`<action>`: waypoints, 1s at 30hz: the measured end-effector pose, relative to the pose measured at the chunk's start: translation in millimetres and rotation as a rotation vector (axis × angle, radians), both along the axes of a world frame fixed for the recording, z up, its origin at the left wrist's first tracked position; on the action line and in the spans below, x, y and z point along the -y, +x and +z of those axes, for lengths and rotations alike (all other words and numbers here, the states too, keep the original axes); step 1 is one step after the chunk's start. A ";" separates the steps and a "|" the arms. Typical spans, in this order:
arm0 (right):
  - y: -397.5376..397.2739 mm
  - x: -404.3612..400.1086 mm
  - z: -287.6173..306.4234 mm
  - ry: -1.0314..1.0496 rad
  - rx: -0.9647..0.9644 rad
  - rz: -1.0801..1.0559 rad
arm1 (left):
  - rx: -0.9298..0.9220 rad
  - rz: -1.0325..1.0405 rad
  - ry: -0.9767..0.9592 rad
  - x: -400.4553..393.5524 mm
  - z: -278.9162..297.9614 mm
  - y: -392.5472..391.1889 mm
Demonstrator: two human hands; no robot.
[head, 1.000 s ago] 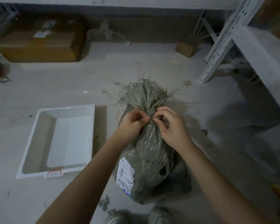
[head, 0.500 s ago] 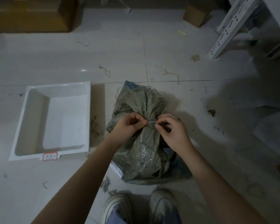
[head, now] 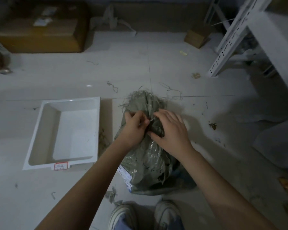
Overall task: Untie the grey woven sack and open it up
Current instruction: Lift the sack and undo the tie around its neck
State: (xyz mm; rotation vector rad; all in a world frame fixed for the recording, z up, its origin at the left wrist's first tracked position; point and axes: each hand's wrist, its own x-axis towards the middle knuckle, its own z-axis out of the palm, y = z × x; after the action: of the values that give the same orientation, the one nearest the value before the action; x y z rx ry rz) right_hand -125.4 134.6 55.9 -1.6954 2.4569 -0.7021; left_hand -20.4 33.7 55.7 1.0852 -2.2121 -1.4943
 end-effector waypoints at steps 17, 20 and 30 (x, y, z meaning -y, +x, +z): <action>12.4 -22.3 -92.9 0.728 0.163 -0.083 | -0.016 0.447 0.541 -5.7 -70.4 41.5; 10.2 -19.6 -88.1 0.618 0.069 -0.088 | -0.114 0.535 0.520 -0.6 -64.8 44.2; 27.6 18.7 -39.0 0.037 -0.025 0.028 | -0.332 0.377 0.247 3.5 -6.5 6.1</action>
State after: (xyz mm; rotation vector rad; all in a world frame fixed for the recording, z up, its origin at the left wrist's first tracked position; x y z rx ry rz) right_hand -97.8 115.9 16.9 -1.7321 2.4417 -0.6317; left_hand -14.3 30.1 49.2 1.1471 -1.5360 -1.6566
